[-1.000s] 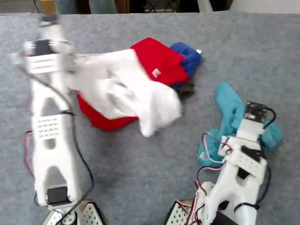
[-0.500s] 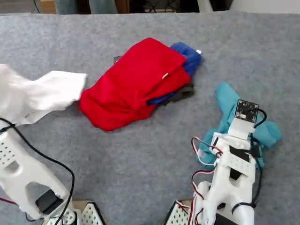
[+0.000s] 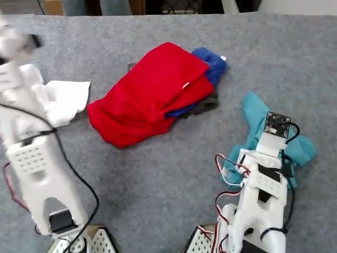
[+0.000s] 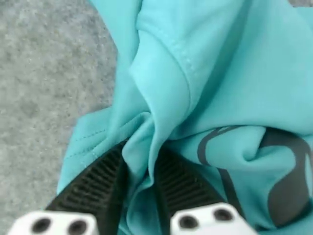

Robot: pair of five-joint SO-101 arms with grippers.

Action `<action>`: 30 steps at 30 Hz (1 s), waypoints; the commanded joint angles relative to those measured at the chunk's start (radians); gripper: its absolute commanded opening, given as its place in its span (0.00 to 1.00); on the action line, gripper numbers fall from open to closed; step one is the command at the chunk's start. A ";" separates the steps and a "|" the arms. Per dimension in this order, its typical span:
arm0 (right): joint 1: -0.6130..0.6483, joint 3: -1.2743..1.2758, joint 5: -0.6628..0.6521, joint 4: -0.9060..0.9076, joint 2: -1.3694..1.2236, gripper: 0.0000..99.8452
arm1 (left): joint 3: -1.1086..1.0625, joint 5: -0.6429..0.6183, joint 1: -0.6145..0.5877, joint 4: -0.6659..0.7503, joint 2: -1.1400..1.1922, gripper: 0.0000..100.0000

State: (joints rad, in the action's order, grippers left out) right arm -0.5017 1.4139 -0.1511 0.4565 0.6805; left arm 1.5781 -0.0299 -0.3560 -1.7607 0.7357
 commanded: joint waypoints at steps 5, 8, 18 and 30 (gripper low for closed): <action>0.014 0.001 0.006 -0.017 0.015 0.01 | -0.243 -0.083 0.423 0.003 -0.055 0.27; 0.014 0.001 0.006 -0.017 0.015 0.01 | -0.395 -0.190 0.559 0.006 -0.026 0.27; 0.014 -0.001 0.006 -0.017 0.013 0.01 | -0.475 -0.396 0.599 0.061 0.170 0.27; 0.015 -0.001 0.006 -0.017 0.015 0.01 | -0.387 -0.302 0.496 0.181 0.437 0.03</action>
State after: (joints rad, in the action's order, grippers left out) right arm -0.5017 1.4139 -0.1511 0.4565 0.6805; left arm 1.1515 -0.3982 0.1995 -1.5704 1.1362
